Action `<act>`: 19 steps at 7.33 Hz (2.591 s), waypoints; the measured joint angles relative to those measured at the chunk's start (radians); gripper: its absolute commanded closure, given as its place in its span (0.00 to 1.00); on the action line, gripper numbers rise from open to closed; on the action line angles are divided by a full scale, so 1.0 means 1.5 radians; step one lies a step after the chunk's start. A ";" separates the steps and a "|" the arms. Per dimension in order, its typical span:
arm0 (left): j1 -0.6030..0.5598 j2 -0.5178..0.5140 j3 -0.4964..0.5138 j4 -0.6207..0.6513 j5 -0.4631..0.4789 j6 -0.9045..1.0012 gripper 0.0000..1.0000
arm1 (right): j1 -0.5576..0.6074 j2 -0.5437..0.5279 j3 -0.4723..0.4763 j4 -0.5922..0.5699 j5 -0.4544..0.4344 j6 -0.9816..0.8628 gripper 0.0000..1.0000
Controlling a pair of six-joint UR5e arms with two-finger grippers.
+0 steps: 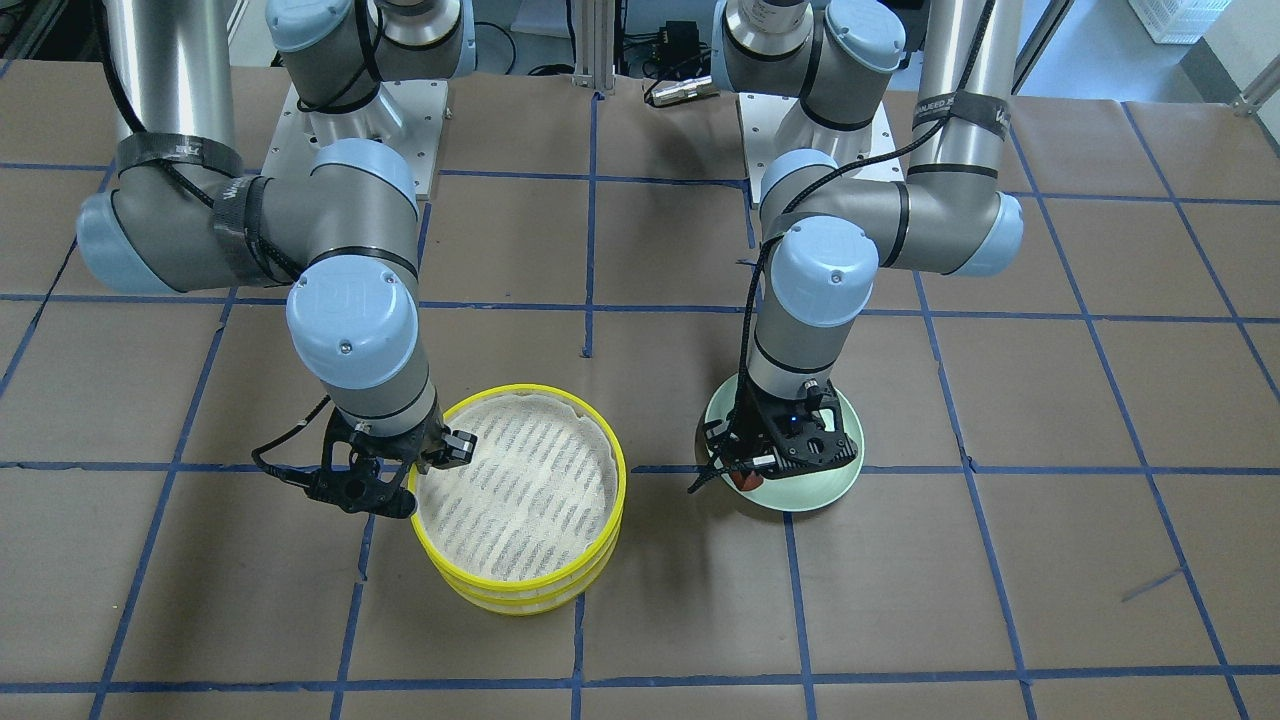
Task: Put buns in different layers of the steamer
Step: 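Grasp the dark red-brown bun on the plate with the left gripper and lift, then carry the brown bun into the top tier while the right gripper opens and withdraws, then open the left gripper to release the brown bun and lift away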
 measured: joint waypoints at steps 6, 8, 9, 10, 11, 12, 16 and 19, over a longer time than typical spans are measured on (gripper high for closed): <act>-0.006 0.000 0.152 -0.095 -0.325 -0.371 0.99 | -0.041 -0.063 -0.001 0.041 -0.002 -0.129 0.00; -0.034 -0.033 0.156 -0.015 -0.354 -0.461 0.53 | -0.096 -0.138 -0.006 0.116 0.015 -0.205 0.00; -0.048 -0.048 0.156 0.019 -0.356 -0.490 0.01 | -0.105 -0.175 -0.024 0.171 0.023 -0.219 0.00; -0.053 -0.056 0.156 0.034 -0.357 -0.503 0.00 | -0.100 -0.201 -0.057 0.230 0.034 -0.224 0.00; -0.055 -0.059 0.155 0.040 -0.358 -0.507 0.00 | -0.088 -0.213 -0.089 0.274 0.042 -0.224 0.00; -0.056 -0.061 0.155 0.042 -0.359 -0.509 0.00 | -0.080 -0.217 -0.104 0.300 0.045 -0.224 0.00; -0.055 -0.046 0.159 0.043 -0.337 -0.413 0.00 | -0.074 -0.220 -0.064 0.308 0.051 -0.221 0.00; -0.041 0.001 0.159 -0.029 -0.196 -0.063 0.00 | -0.075 -0.221 -0.065 0.307 0.050 -0.218 0.00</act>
